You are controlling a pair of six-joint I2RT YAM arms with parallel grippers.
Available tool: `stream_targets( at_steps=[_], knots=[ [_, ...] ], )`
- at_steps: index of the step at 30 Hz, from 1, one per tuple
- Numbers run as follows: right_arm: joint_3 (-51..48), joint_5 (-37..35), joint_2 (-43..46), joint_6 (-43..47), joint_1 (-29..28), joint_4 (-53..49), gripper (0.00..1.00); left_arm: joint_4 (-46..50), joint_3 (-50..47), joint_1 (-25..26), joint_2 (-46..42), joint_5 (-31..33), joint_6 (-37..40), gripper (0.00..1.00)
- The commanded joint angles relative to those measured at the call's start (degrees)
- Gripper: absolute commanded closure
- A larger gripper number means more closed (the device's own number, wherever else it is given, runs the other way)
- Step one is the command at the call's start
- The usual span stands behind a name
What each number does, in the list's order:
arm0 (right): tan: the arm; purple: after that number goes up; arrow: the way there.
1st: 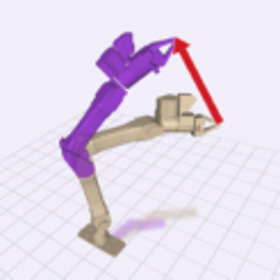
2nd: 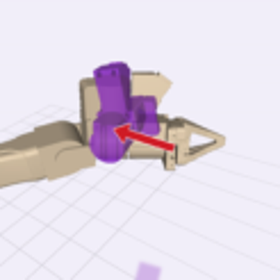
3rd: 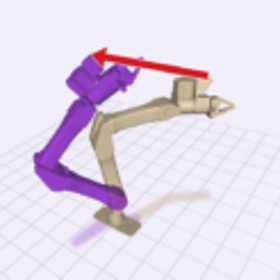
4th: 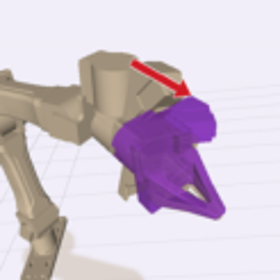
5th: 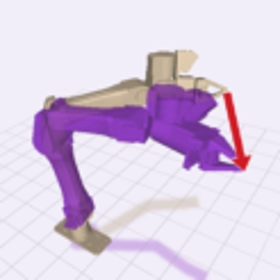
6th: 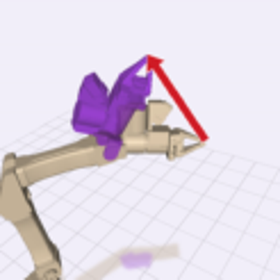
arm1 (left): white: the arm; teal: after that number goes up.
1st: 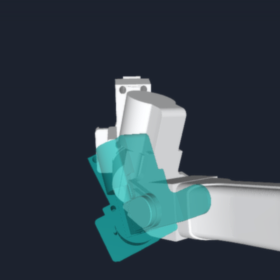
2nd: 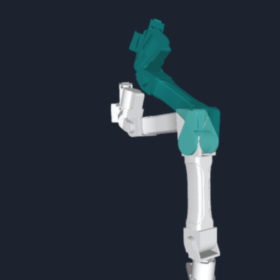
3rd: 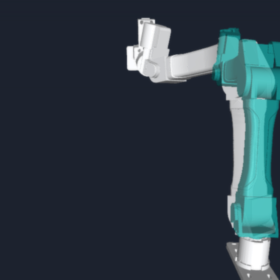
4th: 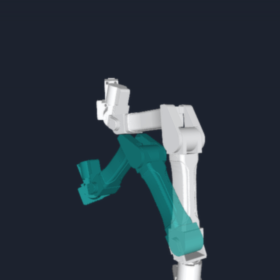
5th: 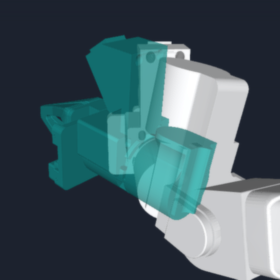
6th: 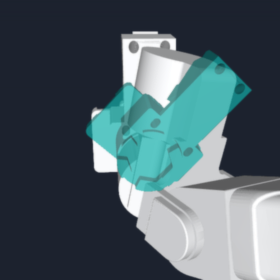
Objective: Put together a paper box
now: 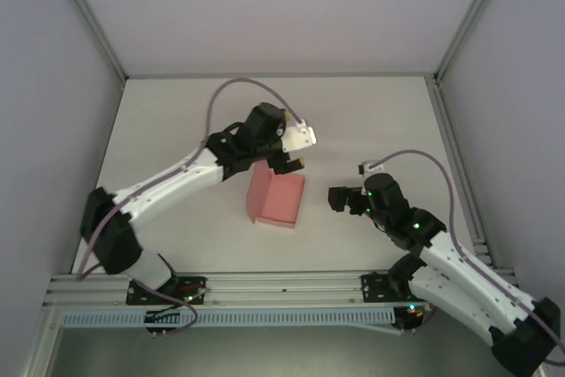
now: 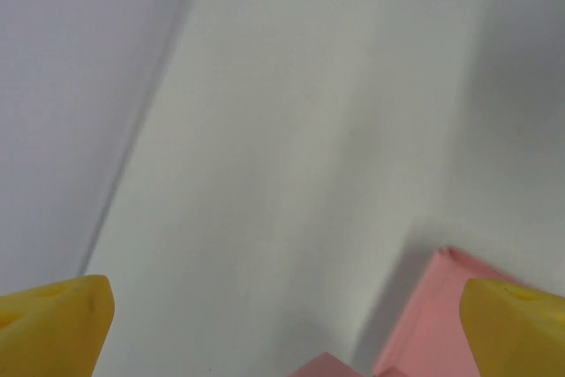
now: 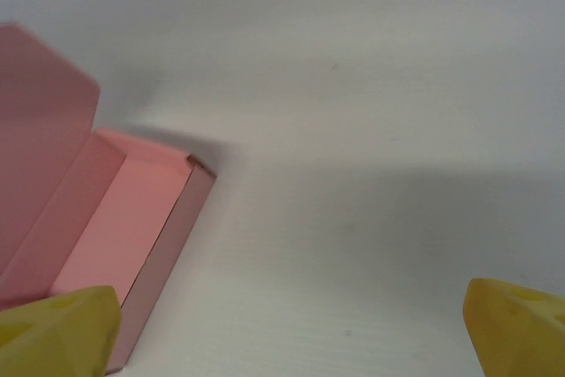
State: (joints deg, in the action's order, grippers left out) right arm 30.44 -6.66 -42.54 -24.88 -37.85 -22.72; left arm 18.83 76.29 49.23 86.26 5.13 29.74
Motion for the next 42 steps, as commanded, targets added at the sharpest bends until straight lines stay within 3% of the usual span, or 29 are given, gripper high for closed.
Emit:
stream_targets(
  at_steps=[1, 2, 4, 9, 13, 18, 23, 26, 35, 37, 42],
  knots=[
    [5.06, 10.34, -9.09, 9.39, 0.32, 7.53, 0.00, -11.39, -6.65, -4.11, -6.54, 6.91, -25.17, 0.00],
    [6.77, 11.81, -12.66, 10.99, 0.36, 8.14, 0.00, -10.74, -8.07, -5.74, -8.52, 9.96, -32.28, 0.00],
    [10.89, 14.54, -20.19, 13.92, 0.29, 9.00, 0.00, -9.73, -13.16, -10.04, -13.08, 9.98, -44.46, 0.00],
    [20.94, 19.80, -36.23, 19.54, 0.02, 9.97, 0.00, -5.17, -26.22, -16.97, -24.24, 13.94, -59.92, 0.00],
    [27.07, 22.08, -46.15, 21.44, -0.21, 9.69, 0.10, 0.35, -32.46, -19.14, -31.21, 18.66, -62.84, 0.00],
    [31.69, 22.93, -54.42, 22.24, -0.80, 11.01, 0.24, 2.02, -36.48, -19.87, -38.52, 20.07, -63.69, 0.00],
    [35.72, 22.63, -60.63, 23.39, -1.25, 10.85, 0.32, 1.97, -37.22, -19.88, -39.81, 20.18, -62.96, 0.00],
    [37.15, 22.74, -63.23, 23.48, -1.74, 10.53, 0.43, 2.01, -37.18, -19.87, -39.02, 20.21, -62.79, 0.00],
    [36.75, 15.27, -63.92, 22.63, -3.45, 9.36, 0.73, 2.12, -37.18, -19.91, -37.74, 20.28, -62.96, 0.00],
    [36.21, 12.45, -63.16, 20.69, -3.80, 9.32, 0.81, 2.20, -37.05, -19.83, -37.71, 20.27, -63.12, 0.00],
    [31.93, 0.32, -58.91, 12.27, -6.04, 11.80, 0.89, 2.34, -36.84, -19.88, -37.70, 20.11, -63.49, 0.00]
  ],
)
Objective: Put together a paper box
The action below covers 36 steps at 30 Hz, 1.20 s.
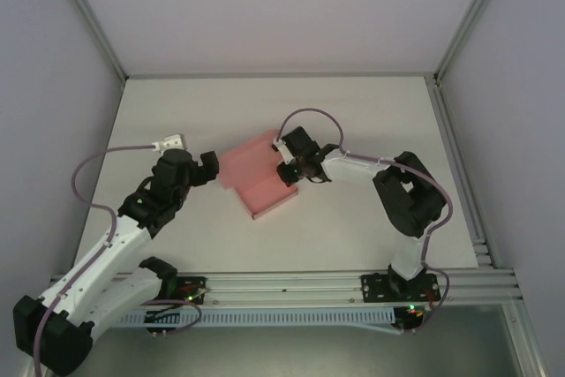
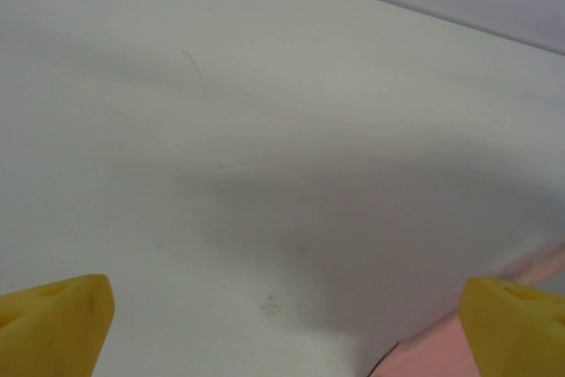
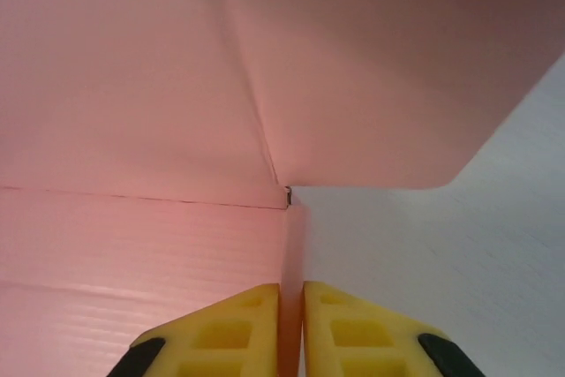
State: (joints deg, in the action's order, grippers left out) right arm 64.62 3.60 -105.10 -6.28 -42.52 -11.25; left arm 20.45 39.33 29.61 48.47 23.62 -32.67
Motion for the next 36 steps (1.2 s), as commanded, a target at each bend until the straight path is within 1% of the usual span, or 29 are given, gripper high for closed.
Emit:
stream_targets(
  at_steps=[1, 3, 5, 7, 9, 11, 14, 16, 19, 20, 23, 25, 27, 29, 31, 32, 34, 36],
  knots=[
    [-3.15, -12.69, 4.65, -9.43, -1.84, 0.14, 0.91, 0.67, 0.22, -0.25, 0.14, 1.64, -1.08, 0.00],
    [-5.15, -18.02, 6.71, -18.61, -2.81, -0.89, 0.95, 0.54, 0.33, -0.25, 0.39, 1.48, -1.13, 0.00],
    [-7.71, -20.75, 8.48, -25.46, -4.22, -0.73, 0.95, -0.16, 0.31, -0.25, 0.70, 0.90, -0.76, 0.00],
    [-9.56, -25.02, 9.56, -31.51, -5.88, -1.65, 0.96, -1.21, 0.35, -0.25, 1.39, -0.78, 0.19, 0.00],
    [-10.89, -27.23, 10.46, -34.26, -7.19, -1.96, 0.96, -2.28, 0.77, -0.25, 2.38, -4.00, 1.69, 0.00],
    [-12.25, -28.79, 11.23, -35.69, -7.79, -1.05, 0.95, -4.32, 0.70, -0.21, 3.62, -8.58, 4.19, 0.00],
    [-12.02, -29.65, 11.20, -35.56, -7.76, -2.04, 0.94, -7.57, 0.18, -0.25, 5.42, -14.35, 7.07, 0.00],
    [-11.64, -30.47, 11.62, -35.27, -7.75, -2.95, 0.86, -9.34, -0.04, -0.21, 6.34, -17.53, 8.67, 0.00],
    [-11.46, -29.64, 14.40, -32.42, -7.84, -3.34, 0.79, -10.42, 0.75, -0.25, 7.92, -22.59, 12.54, 0.00],
    [-11.55, -29.17, 15.69, -31.26, -7.86, -3.34, 0.74, -10.69, 1.15, -0.25, 8.50, -24.65, 14.26, 0.00],
    [-12.09, -29.30, 20.76, -26.10, -7.62, -3.41, 0.61, -13.38, 1.78, -0.25, 10.28, -31.88, 20.10, 0.00],
    [-12.41, -29.07, 24.23, -21.93, -6.89, -3.46, 0.53, -14.45, 2.92, -0.25, 12.46, -34.93, 23.18, 0.00],
    [-13.16, -25.88, 27.47, -16.64, -4.93, -1.87, 0.40, -14.65, 4.57, -0.23, 15.21, -36.02, 25.82, 0.01],
    [-13.98, -17.44, 30.36, -11.04, -0.59, 1.11, 0.34, -14.13, 6.52, -0.23, 18.35, -36.10, 28.32, 0.00],
    [-14.05, -7.94, 31.56, -7.72, 4.71, 3.15, 0.25, -12.06, 9.53, -0.30, 21.59, -36.30, 29.78, 0.00],
    [-13.30, -4.34, 31.49, -6.64, 6.99, 2.96, 0.22, -11.14, 10.84, -0.34, 22.89, -36.72, 30.38, 0.01],
    [-10.82, 2.24, 30.18, -3.04, 10.51, 0.89, 0.21, -9.59, 13.15, -0.42, 25.29, -38.10, 32.21, 0.06],
    [-8.88, 5.83, 28.07, 0.42, 11.88, -0.97, 0.21, -8.41, 14.59, -0.46, 27.38, -39.59, 34.41, 0.13]
  ],
)
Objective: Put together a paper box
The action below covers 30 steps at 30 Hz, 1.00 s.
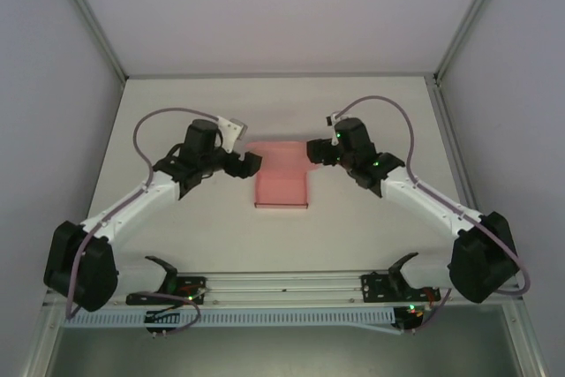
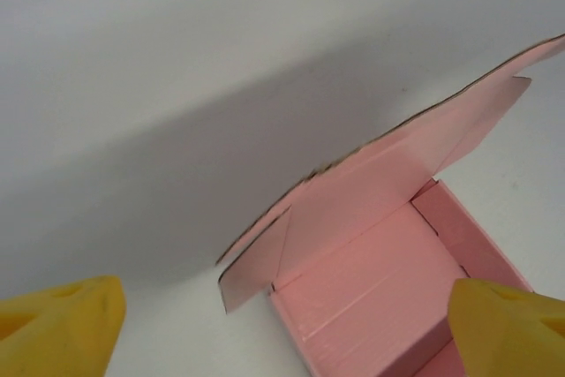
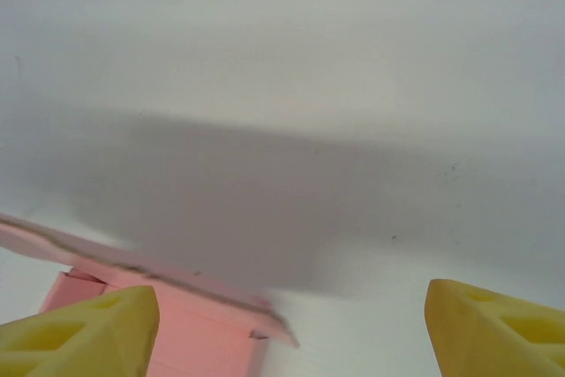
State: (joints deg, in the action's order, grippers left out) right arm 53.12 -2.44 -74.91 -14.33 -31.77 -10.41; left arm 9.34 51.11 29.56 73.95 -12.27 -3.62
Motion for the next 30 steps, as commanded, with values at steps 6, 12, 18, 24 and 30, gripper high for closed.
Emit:
stream_targets(
  at_steps=[6, 12, 18, 24, 30],
  knots=[
    [7.08, 16.68, -10.11, 12.72, 2.95, -5.49, 0.27, 5.24, 5.90, -1.59, 7.62, -5.48, 9.51, 0.30],
    [9.62, 16.96, -13.76, 13.01, 3.03, -7.59, 0.50, 7.33, 9.03, -1.61, 11.09, -6.45, 10.92, 0.59],
    [8.82, 17.38, -13.15, 12.43, 2.89, -10.00, 0.74, 7.72, 9.40, -1.56, 11.41, -6.85, 10.17, 0.90],
    [6.53, 13.88, -9.64, 10.36, 1.30, -8.06, 0.89, 6.28, 8.51, -1.35, 11.31, -6.79, 7.39, 1.00],
    [3.62, 6.01, -7.78, 5.79, -3.64, -1.16, 0.95, -0.89, 6.19, -0.67, 9.92, -6.17, -3.48, 1.00]
  ],
)
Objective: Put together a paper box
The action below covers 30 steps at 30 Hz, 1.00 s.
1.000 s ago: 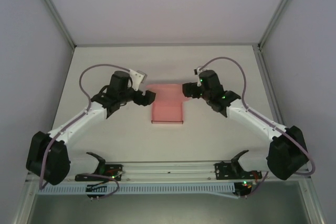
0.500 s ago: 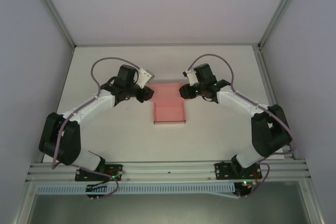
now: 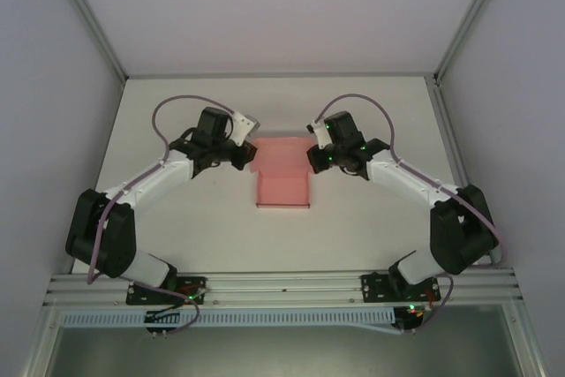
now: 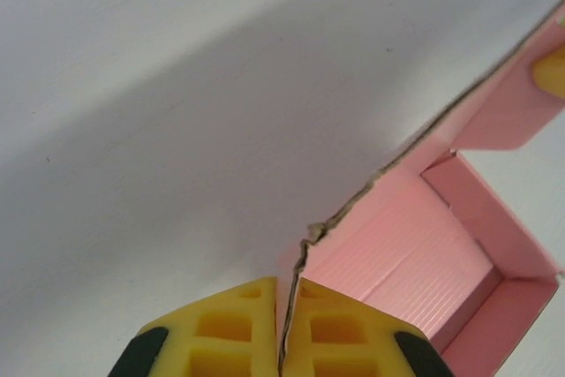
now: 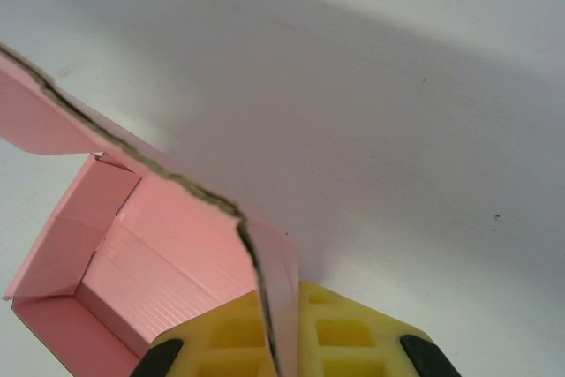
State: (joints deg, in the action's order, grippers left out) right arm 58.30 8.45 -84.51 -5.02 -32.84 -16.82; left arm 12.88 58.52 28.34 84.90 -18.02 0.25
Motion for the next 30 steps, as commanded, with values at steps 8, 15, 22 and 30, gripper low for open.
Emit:
stream_targets(
  at_steps=[8, 15, 22, 30],
  knots=[
    [-2.77, -24.57, 0.74, -17.13, -7.84, 18.69, 0.93, -12.42, 0.80, 5.76, 0.27, 13.05, -21.30, 1.00],
    [-0.96, -32.71, -4.75, -22.33, -10.96, 25.06, 0.95, -17.45, 2.51, 7.36, 4.31, 19.70, -26.99, 1.00],
    [-2.03, -35.69, -10.12, -22.54, -11.86, 31.31, 0.92, -26.07, -0.21, 7.74, 8.24, 20.04, -31.82, 1.00],
    [-4.27, -40.97, -12.42, -23.60, -14.83, 34.68, 0.93, -29.22, -6.12, 10.20, 5.97, 22.28, -32.88, 1.00]
  ],
)
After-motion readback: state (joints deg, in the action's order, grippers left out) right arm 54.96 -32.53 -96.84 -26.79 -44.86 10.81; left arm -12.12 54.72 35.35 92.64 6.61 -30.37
